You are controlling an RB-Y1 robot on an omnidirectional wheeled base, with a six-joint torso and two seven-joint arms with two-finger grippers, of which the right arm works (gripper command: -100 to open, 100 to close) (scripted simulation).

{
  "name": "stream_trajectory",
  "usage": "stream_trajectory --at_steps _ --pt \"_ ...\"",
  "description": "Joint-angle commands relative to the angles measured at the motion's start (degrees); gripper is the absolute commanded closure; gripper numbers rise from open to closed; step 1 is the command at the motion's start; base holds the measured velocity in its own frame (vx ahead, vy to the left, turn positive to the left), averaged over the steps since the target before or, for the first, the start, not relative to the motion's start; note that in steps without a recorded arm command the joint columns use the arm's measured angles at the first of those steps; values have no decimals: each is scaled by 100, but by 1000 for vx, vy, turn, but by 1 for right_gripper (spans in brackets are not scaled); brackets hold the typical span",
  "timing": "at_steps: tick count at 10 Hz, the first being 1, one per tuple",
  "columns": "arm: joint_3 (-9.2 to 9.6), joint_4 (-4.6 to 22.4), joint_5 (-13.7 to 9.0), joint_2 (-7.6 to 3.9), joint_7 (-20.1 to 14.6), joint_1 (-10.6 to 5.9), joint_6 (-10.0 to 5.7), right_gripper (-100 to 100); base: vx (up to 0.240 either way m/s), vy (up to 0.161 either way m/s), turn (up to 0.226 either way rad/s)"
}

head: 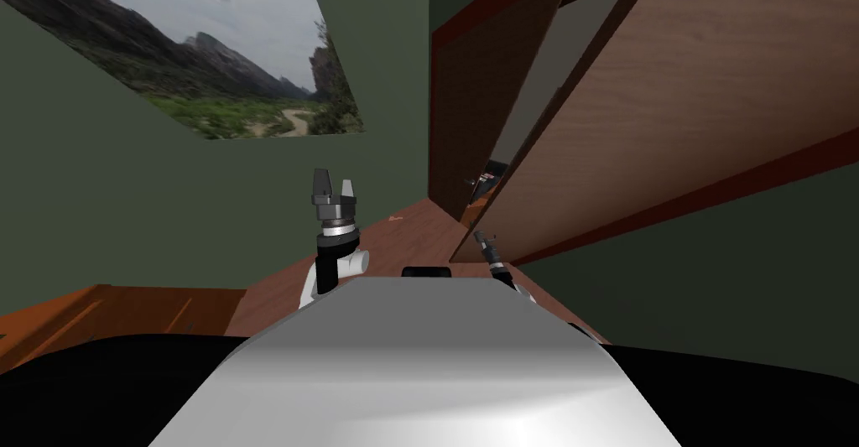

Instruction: Pull the door open

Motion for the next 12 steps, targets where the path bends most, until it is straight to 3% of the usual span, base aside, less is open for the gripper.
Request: stream_trajectory --at_steps 1,6,8,9,10,12 --pt "17 140 -37 -71 -104 102 -209 100 -211 -84 297" --pt "-47 510 -147 -239 -261 159 -587 100 -147 -46 191" --pt "-56 568 -164 -266 -285 168 -646 100 -101 -33 82" --pt "-7 589 -128 -212 -281 124 -628 100 -36 -4 30" --pt "22 660 -130 -237 -310 169 -757 100 -117 -49 163" --pt "41 707 -138 -270 -333 217 -869 100 -163 -63 151"
